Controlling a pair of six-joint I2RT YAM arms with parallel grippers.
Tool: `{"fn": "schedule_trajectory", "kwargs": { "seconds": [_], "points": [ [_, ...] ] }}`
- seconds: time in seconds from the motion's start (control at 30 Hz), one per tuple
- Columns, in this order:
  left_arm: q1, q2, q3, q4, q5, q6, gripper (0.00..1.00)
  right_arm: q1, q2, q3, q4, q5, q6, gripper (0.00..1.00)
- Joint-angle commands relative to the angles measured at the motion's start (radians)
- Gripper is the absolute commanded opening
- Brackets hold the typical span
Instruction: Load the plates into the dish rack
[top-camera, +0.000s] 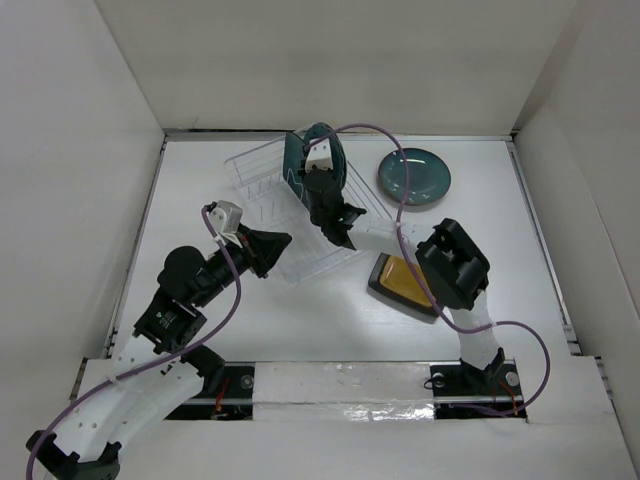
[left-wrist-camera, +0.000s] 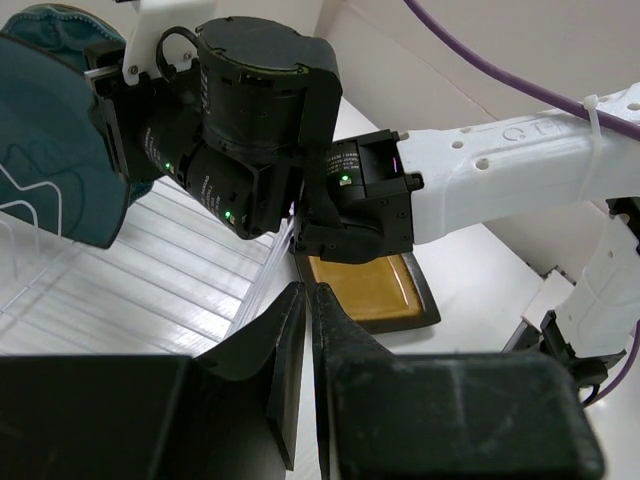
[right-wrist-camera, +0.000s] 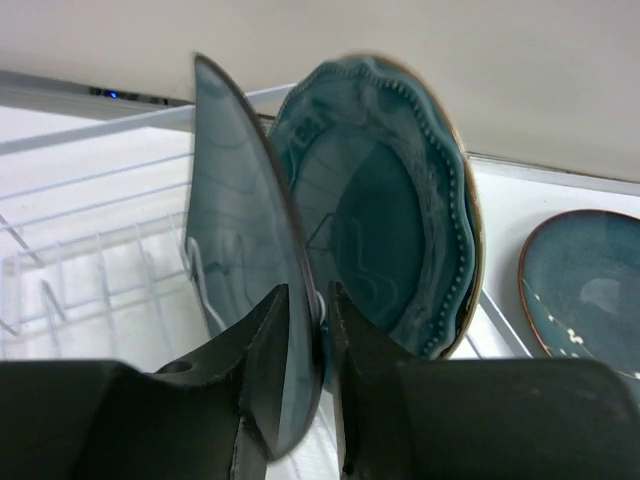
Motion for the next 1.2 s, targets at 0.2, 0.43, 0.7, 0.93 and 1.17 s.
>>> {"fn": "schedule_trajectory", "kwargs": {
  "seconds": [0.2, 0.43, 0.7, 0.93, 1.17],
  "points": [
    [0.004, 0.002, 0.029, 0.040, -0.005, 0.012, 0.05, -0.010, -0.054, -0.067, 0.038, 0.011, 0.038, 0.35],
    [0.004, -0.003, 0.028, 0.039, -0.022, 0.015, 0.05, -0.010, -0.215, -0.171, 0.021, -0.067, 0.135, 0.39],
    [0.004, -0.001, 0.028, 0.036, -0.054, 0.020, 0.02, -0.105, -0.476, -0.364, -0.003, -0.252, 0.300, 0.28],
    [0.004, 0.019, 0.029, 0.031, -0.080, 0.029, 0.00, -0.347, -0.620, -0.564, 0.003, -0.504, 0.492, 0.00],
    [0.004, 0.043, 0.034, 0.022, -0.150, 0.049, 0.00, -0.577, -0.643, -0.677, -0.028, -0.595, 0.626, 0.27]
  ]
}}
